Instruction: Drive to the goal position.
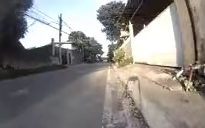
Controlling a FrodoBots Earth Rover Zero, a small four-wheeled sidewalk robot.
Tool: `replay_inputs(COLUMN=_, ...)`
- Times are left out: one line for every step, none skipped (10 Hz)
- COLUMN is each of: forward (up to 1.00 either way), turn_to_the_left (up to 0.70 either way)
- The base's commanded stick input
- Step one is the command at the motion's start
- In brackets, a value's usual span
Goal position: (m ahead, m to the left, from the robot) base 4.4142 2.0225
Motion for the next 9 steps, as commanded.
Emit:
replay_inputs(forward=0.65, turn_to_the_left=0.0)
replay_inputs(forward=0.65, turn_to_the_left=0.0)
replay_inputs(forward=0.65, turn_to_the_left=0.0)
replay_inputs(forward=0.65, turn_to_the_left=0.0)
replay_inputs(forward=0.65, turn_to_the_left=0.0)
replay_inputs(forward=0.65, turn_to_the_left=0.0)
replay_inputs(forward=0.65, turn_to_the_left=0.0)
replay_inputs(forward=0.65, turn_to_the_left=0.0)
replay_inputs(forward=0.66, turn_to_the_left=0.0)
